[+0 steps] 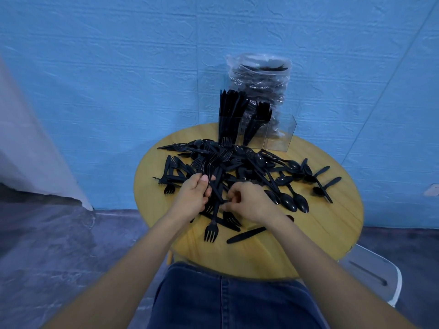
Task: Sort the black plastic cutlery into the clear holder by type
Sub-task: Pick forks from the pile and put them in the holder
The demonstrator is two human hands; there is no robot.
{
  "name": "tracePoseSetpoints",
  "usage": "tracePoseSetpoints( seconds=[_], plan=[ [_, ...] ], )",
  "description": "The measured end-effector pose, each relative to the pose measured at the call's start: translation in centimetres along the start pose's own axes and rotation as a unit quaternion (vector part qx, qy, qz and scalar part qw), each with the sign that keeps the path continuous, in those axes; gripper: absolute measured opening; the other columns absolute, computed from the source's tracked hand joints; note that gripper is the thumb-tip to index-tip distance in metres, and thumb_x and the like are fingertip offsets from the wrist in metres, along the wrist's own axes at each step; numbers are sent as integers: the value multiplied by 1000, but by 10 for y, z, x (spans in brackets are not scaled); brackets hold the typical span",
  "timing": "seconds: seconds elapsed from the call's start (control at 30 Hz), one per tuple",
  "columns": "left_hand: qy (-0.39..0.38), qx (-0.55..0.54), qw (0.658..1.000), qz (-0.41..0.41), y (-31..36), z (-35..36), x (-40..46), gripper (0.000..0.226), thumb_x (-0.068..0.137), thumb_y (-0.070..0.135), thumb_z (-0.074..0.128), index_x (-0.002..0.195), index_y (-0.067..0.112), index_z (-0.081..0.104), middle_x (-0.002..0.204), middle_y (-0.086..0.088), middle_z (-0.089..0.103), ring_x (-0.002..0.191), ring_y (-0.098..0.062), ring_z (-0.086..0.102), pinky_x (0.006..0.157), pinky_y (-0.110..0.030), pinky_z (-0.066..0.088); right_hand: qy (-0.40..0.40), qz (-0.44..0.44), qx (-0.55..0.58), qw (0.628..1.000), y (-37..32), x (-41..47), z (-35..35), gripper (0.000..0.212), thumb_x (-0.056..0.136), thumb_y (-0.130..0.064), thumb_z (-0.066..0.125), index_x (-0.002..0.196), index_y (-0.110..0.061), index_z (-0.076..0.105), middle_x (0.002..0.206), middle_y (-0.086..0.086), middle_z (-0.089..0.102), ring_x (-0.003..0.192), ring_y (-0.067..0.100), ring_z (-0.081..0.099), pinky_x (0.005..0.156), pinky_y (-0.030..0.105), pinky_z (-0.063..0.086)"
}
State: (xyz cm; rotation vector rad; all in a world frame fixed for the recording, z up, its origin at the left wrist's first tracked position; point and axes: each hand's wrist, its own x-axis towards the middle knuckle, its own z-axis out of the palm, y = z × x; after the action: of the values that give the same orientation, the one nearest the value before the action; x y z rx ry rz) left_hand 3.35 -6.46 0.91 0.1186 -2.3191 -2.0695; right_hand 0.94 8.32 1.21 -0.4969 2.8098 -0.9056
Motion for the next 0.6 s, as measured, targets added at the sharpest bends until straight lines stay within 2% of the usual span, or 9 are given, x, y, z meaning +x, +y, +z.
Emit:
tracePoseSetpoints(
  seconds=[0.07,0.13,0.27,0.37,0.43,0.6],
  plan=[
    [9,15,1000,10,-3,0,-2,28,103,22,30,113,9,53,67,2,42,52,-8,34,43,-15,29,-6,10,-28,1000,-2,-2,6,27,82,-27,72,95,-6,61,86,0,55,80,17,53,70,28,45],
    [16,27,999,18,-7,-2,-3,28,103,21,30,112,8,53,67,1,43,53,-8,35,44,-14,31,-4,21,-26,999,-1,-3,11,20,85,-24,68,91,-6,60,88,3,56,83,20,54,73,32,46],
    [35,35,999,22,-13,-7,-4,26,103,19,30,110,7,52,68,0,44,52,-8,36,44,-14,32,31,37,5,999,2,-3,10,9,88,-14,63,84,-10,55,80,0,54,75,18,52,65,27,43],
    [42,19,999,20,-15,-8,-4,25,103,19,30,108,7,51,67,0,44,48,-7,35,43,-16,31,43,54,84,994,-1,-2,7,13,89,-15,62,80,-12,53,74,-3,53,66,11,49,56,18,37],
    [44,19,999,19,-16,-7,-3,25,103,19,31,109,6,51,67,0,45,47,-7,35,43,-17,32,23,60,128,990,-4,-2,8,18,87,-17,66,75,-14,54,70,-4,53,61,7,47,56,18,36],
    [46,20,999,19,-18,-6,-2,24,103,21,31,107,9,52,66,1,45,49,-8,36,45,-20,32,-5,71,73,995,-14,0,21,23,81,-27,73,79,-6,64,67,-4,54,62,10,50,52,21,37]
  ],
)
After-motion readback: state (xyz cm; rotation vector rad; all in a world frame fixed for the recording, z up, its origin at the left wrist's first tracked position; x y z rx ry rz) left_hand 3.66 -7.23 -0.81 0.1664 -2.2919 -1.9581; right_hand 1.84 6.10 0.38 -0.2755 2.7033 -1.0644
